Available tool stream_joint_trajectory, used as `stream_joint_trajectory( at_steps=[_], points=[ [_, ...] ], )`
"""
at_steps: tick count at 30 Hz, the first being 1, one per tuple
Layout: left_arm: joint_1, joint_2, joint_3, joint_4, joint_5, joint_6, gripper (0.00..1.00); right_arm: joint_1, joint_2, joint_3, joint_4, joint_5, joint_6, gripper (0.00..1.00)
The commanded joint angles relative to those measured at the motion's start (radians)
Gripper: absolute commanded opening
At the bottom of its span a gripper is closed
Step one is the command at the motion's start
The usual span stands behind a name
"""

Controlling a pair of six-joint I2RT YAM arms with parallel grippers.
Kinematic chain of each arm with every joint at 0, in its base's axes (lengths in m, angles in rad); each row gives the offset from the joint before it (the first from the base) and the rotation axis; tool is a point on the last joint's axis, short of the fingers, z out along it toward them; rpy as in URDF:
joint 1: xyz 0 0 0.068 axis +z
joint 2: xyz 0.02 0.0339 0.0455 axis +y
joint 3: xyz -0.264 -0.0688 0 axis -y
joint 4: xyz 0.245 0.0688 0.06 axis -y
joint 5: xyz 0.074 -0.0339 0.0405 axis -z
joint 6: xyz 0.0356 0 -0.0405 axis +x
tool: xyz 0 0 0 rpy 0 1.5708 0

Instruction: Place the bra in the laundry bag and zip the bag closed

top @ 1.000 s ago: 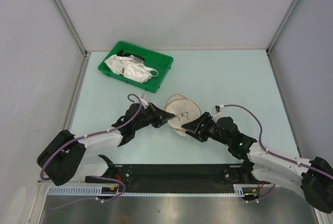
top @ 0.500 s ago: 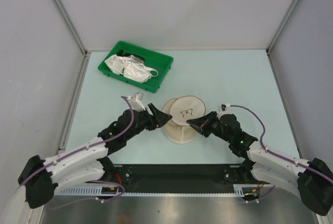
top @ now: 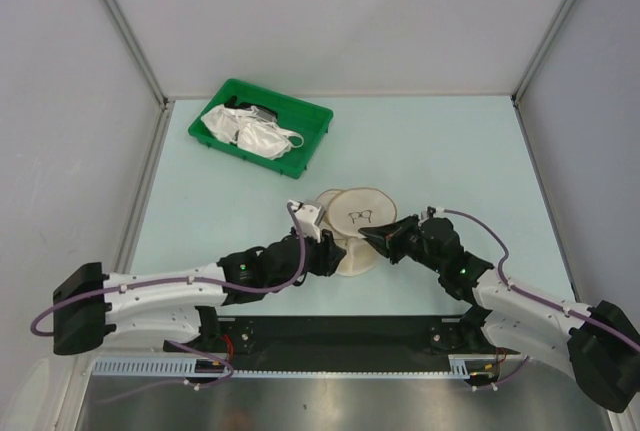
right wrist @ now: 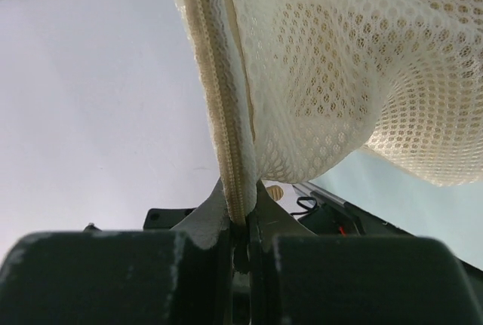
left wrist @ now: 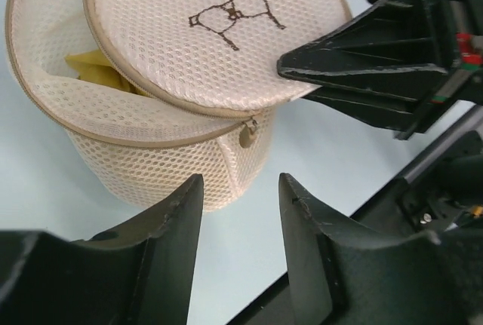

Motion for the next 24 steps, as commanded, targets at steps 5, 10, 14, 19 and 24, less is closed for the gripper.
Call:
stream_joint_trajectory(
  at_steps=[5, 10, 14, 19, 24],
  points=[
    [-0.005, 0.117, 0.102, 0.017, -0.092, 0.036, 0.47, 0.015, -0.039, 0.041, -0.018, 0.04, 0.057, 0.0],
    [-0.005, 0.177, 0.152, 0.035, -0.072, 0.044, 0.48, 0.024, -0.031, 0.05, -0.017, 0.051, 0.058, 0.0],
    [-0.005, 0.2, 0.164, 0.04, -0.081, 0.036, 0.49, 0.036, -0.028, 0.058, -0.015, 0.054, 0.057, 0.0],
    [0.007, 0.255, 0.221, -0.088, -0.149, -0.008, 0.28, 0.047, -0.039, 0.062, -0.034, 0.063, 0.061, 0.0],
    [0.038, 0.252, 0.222, -0.138, -0.178, -0.023, 0.03, 0.05, -0.07, 0.061, -0.064, 0.071, 0.054, 0.0]
  ],
)
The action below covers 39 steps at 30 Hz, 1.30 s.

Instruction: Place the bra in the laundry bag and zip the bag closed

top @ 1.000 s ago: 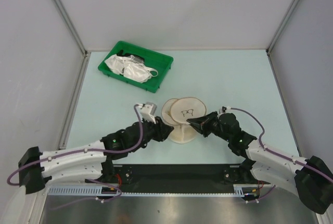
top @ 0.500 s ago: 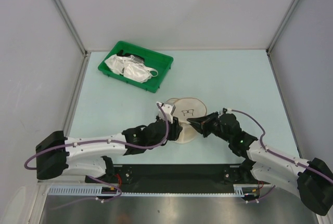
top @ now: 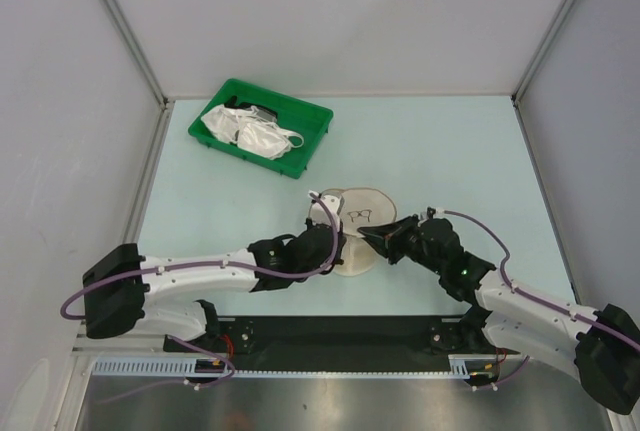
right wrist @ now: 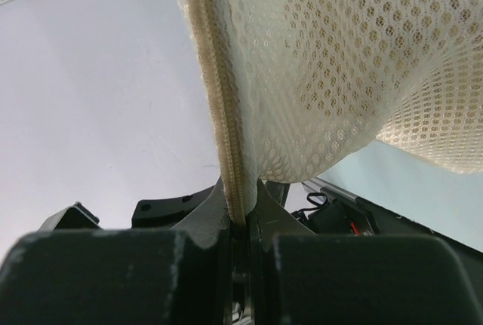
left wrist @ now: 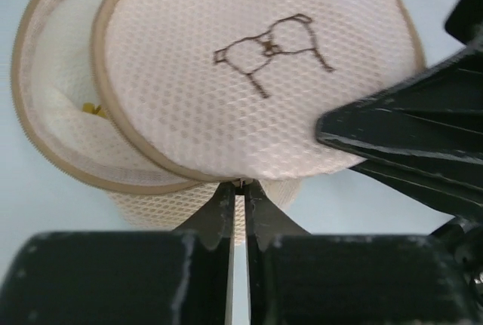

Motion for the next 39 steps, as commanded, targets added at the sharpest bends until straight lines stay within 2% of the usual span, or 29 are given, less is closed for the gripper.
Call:
stream_joint_trajectory(
  at_steps=[1, 4, 7, 11, 13, 15, 17, 18, 19, 22, 23, 25, 26, 28, 29, 32, 34, 35, 39],
  points=[
    [0.047, -0.011, 0.036, -0.102, -0.083, -0.032, 0.0, 0.008, -0.047, 0.036, -0.039, 0.033, 0.0, 0.0],
    [0.089, -0.038, 0.018, -0.148, -0.083, -0.026, 0.0, 0.001, -0.081, 0.026, -0.071, 0.038, -0.011, 0.0],
    [0.181, -0.09, -0.023, -0.159, -0.037, 0.003, 0.0, -0.024, -0.102, 0.019, -0.103, 0.021, -0.038, 0.0],
    [0.202, -0.149, -0.063, -0.118, 0.026, 0.098, 0.0, -0.076, -0.096, 0.021, -0.12, -0.048, -0.103, 0.0],
    [0.204, -0.173, -0.083, -0.061, 0.089, 0.155, 0.0, -0.114, -0.07, 0.054, -0.151, -0.083, -0.21, 0.0],
    [0.204, -0.195, -0.105, 0.017, 0.219, 0.184, 0.0, -0.203, -0.035, 0.097, -0.181, -0.172, -0.305, 0.0],
    [0.202, -0.198, -0.123, 0.078, 0.343, 0.176, 0.0, -0.275, 0.053, 0.199, -0.201, -0.275, -0.487, 0.0],
    [0.202, -0.19, -0.126, 0.098, 0.382, 0.172, 0.0, -0.294, 0.091, 0.243, -0.264, -0.304, -0.555, 0.0],
    [0.198, -0.182, -0.131, 0.117, 0.422, 0.167, 0.0, -0.304, 0.184, 0.357, -0.31, -0.348, -0.7, 0.0],
    [0.166, -0.153, -0.128, 0.187, 0.511, 0.13, 0.0, -0.306, 0.35, 0.539, -0.437, -0.401, -0.883, 0.09],
    [0.155, -0.146, -0.125, 0.215, 0.512, 0.101, 0.0, -0.308, 0.384, 0.573, -0.466, -0.41, -0.902, 0.19],
    [0.141, -0.124, -0.122, 0.246, 0.554, 0.069, 0.0, -0.308, 0.425, 0.633, -0.485, -0.422, -0.94, 0.29],
    [0.138, -0.117, -0.117, 0.258, 0.548, 0.039, 0.0, -0.302, 0.423, 0.642, -0.517, -0.415, -0.95, 0.39],
    [0.138, -0.1, -0.111, 0.258, 0.525, 0.011, 0.0, -0.291, 0.401, 0.641, -0.549, -0.358, -0.966, 0.5],
    [0.138, -0.093, -0.106, 0.247, 0.523, -0.014, 0.0, -0.288, 0.365, 0.619, -0.582, -0.338, -0.976, 0.59],
    [0.14, -0.051, -0.08, 0.24, 0.491, -0.031, 0.0, -0.274, 0.239, 0.563, -0.646, -0.258, -0.965, 0.72],
    [0.141, -0.023, -0.06, 0.244, 0.506, -0.041, 0.0, -0.254, 0.165, 0.486, -0.66, -0.205, -0.936, 0.74],
    [0.141, 0.001, -0.059, 0.264, 0.512, -0.046, 0.0, -0.245, 0.086, 0.454, -0.645, -0.198, -0.895, 0.75],
    [0.14, 0.048, -0.05, 0.313, 0.571, -0.071, 0.0, -0.2, -0.028, 0.31, -0.55, -0.208, -0.771, 0.74]
  ],
)
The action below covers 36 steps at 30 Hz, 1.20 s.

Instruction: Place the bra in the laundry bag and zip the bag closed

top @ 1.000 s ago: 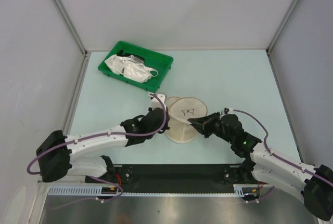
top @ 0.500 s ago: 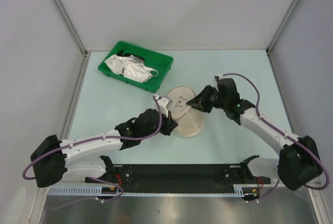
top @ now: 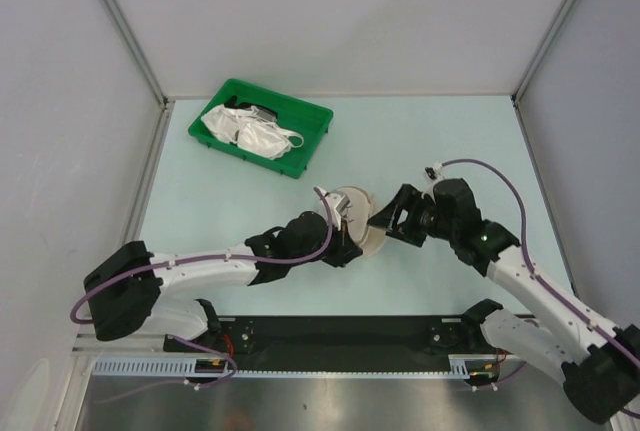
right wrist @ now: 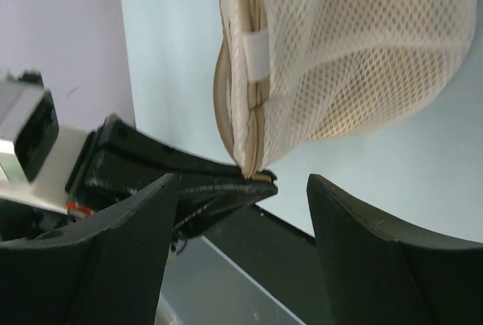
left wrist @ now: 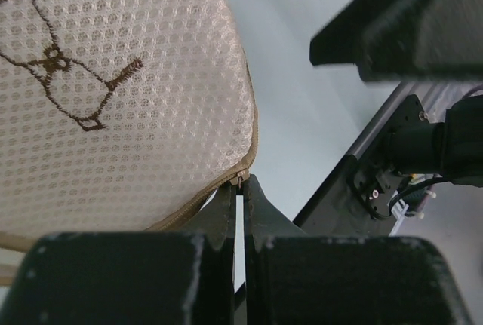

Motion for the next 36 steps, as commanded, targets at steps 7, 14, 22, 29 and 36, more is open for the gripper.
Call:
stream_joint_trajectory(
  at_steps=[7, 14, 22, 29, 36],
  points=[
    [0.001, 0.033, 0.045, 0.101, 0.075, -0.055, 0.0, 0.108, -0.003, -0.14, 0.218, 0.068, 0.167, 0.62],
    [0.004, -0.008, 0.024, 0.049, 0.03, -0.049, 0.0, 0.105, 0.049, -0.145, 0.282, 0.11, 0.161, 0.3],
    [0.151, -0.121, -0.05, -0.112, -0.002, -0.038, 0.0, 0.016, 0.02, -0.143, 0.215, 0.084, 0.098, 0.0],
    [0.333, -0.26, -0.102, -0.273, -0.024, 0.048, 0.0, -0.085, -0.019, -0.133, 0.161, 0.023, 0.014, 0.0],
    [0.298, -0.265, -0.055, -0.186, 0.159, 0.085, 0.0, -0.102, 0.156, 0.007, 0.18, -0.083, -0.08, 0.0]
  ],
)
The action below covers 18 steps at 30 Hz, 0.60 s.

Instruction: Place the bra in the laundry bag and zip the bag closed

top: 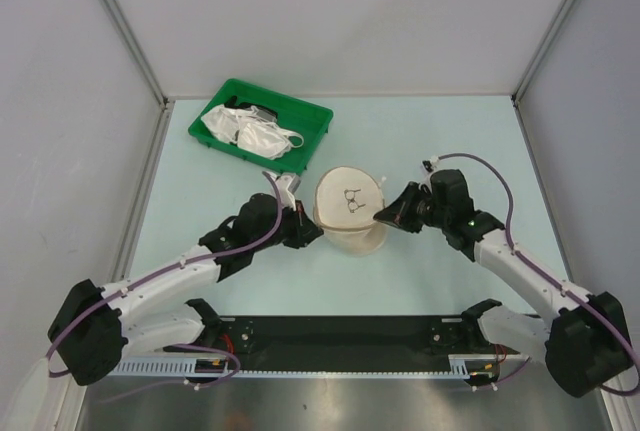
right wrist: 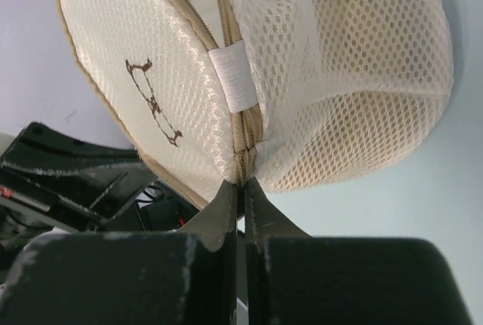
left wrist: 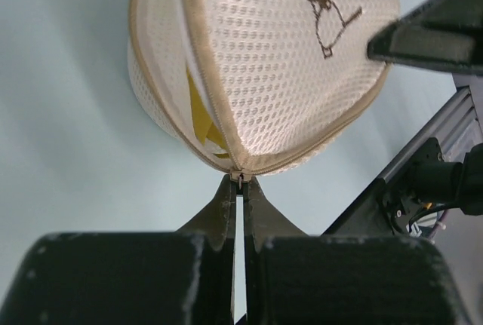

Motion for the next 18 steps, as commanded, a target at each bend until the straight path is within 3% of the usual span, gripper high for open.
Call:
stream_joint_trajectory(
  at_steps=[1, 5, 6, 8, 9, 11, 12, 15, 18],
  points=[
    [-0.048, 0.004, 0.045, -0.002, 0.049, 0.049, 0.0, -0.006, 0.117, 0.138, -0.005, -0.023, -0.09, 0.0],
    [-0.151, 0.073, 0.108, 0.075, 0.061, 0.009, 0.0, 0.015, 0.166, 0.207, -0.011, 0.02, -0.087, 0.0],
    [-0.164, 0.088, 0.111, 0.117, 0.069, -0.024, 0.0, 0.015, 0.169, 0.211, -0.023, 0.028, -0.087, 0.04],
    [-0.193, 0.139, 0.123, 0.161, 0.07, -0.073, 0.0, 0.004, 0.154, 0.203, -0.045, 0.055, -0.083, 0.18],
    [-0.197, 0.156, 0.125, 0.175, 0.07, -0.092, 0.0, 0.004, 0.142, 0.197, -0.072, 0.061, -0.084, 0.33],
    [-0.202, 0.191, 0.12, 0.23, 0.076, -0.148, 0.0, 0.001, 0.089, 0.168, -0.13, 0.094, -0.087, 0.49],
    [-0.204, 0.204, 0.117, 0.25, 0.081, -0.163, 0.0, 0.0, 0.064, 0.155, -0.15, 0.106, -0.087, 0.63],
    [-0.204, 0.253, 0.134, 0.279, 0.092, -0.176, 0.0, 0.0, -0.071, 0.091, -0.227, 0.155, -0.061, 0.78],
    [-0.204, 0.294, 0.157, 0.291, 0.11, -0.173, 0.0, 0.001, -0.215, 0.024, -0.269, 0.17, 0.004, 0.79]
  ],
)
